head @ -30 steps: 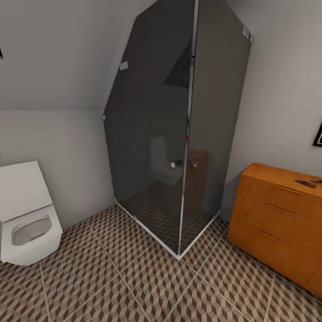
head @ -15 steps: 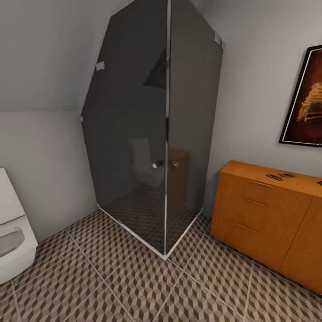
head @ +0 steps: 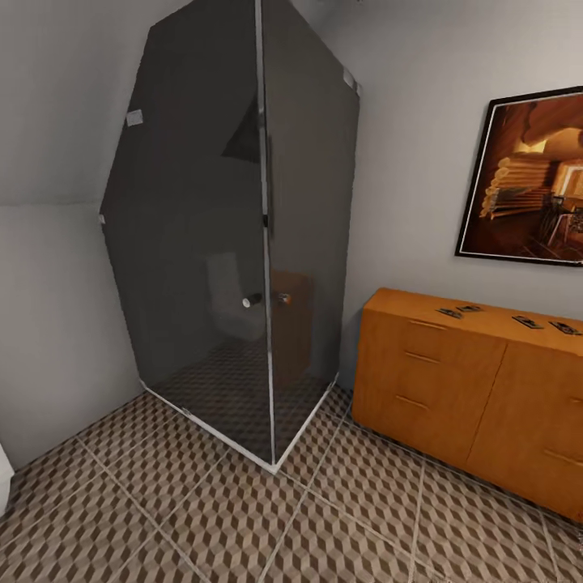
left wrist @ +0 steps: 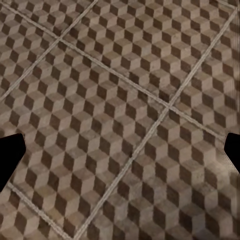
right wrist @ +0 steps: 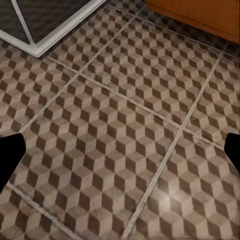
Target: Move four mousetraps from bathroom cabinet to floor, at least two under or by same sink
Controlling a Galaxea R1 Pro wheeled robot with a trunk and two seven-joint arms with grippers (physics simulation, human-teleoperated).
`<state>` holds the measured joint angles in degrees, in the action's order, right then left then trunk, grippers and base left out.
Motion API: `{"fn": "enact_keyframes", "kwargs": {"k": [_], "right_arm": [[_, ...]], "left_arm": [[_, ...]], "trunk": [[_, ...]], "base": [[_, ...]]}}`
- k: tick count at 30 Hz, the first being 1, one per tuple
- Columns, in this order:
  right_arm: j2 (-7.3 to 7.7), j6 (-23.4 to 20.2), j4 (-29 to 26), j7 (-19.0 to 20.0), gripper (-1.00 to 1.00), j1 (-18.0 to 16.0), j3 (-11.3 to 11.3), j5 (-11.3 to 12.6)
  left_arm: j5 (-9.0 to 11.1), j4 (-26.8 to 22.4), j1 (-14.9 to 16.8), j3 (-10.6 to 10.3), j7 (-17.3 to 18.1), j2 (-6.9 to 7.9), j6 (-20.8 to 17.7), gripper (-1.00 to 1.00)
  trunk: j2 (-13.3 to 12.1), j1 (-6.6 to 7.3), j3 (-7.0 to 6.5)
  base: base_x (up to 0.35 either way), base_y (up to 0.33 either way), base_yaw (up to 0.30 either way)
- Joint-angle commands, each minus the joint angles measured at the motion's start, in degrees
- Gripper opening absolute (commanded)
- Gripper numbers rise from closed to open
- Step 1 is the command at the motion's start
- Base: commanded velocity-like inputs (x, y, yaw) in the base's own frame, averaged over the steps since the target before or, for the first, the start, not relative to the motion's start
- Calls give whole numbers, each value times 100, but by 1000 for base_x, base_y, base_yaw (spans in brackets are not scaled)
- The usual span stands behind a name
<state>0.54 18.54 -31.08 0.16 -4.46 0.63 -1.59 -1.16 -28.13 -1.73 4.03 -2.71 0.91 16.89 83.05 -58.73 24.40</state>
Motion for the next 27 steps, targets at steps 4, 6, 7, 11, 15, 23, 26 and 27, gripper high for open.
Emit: {"fn": "enact_keyframes", "kwargs": {"k": [4, 6, 7, 11, 15, 23, 26, 27], "right_arm": [[-1, 18, 5, 1, 100, -4, 7, -16], [-1, 18, 5, 1, 100, -3, 7, -16], [-1, 18, 5, 1, 100, -3, 7, -16], [-5, 18, 5, 3, 100, -2, 7, -16], [-2, 18, 5, 2, 100, -2, 7, -16], [-1, 18, 5, 1, 100, -3, 7, -16], [-1, 18, 5, 1, 100, -5, 7, -16], [-1, 18, 5, 1, 100, -4, 7, -16]], "left_arm": [[-15, -1, -3, 1, -18, -3, 8, 100], [-15, 0, -3, 1, -19, -3, 8, 100], [-15, 0, -3, 1, -19, -3, 8, 100], [-15, 1, -3, 1, -19, -3, 8, 100], [-15, 1, -3, 1, -19, -3, 8, 100], [-15, -1, -3, 1, -19, -4, 8, 100], [-15, 0, -3, 1, -19, -5, 8, 100], [-15, -2, -3, 1, -19, -5, 8, 100]], "trunk": [[3, 0, -4], [3, 0, -7], [3, 0, -8], [3, 0, -10], [3, 0, -11], [3, 0, -11], [3, 0, -11], [3, 0, -11]], "base": [[0, 0, -262], [0, 0, -262], [0, 0, -262], [0, 0, -262], [0, 0, -262], [0, 0, -262], [0, 0, -262], [0, 0, -262]]}}
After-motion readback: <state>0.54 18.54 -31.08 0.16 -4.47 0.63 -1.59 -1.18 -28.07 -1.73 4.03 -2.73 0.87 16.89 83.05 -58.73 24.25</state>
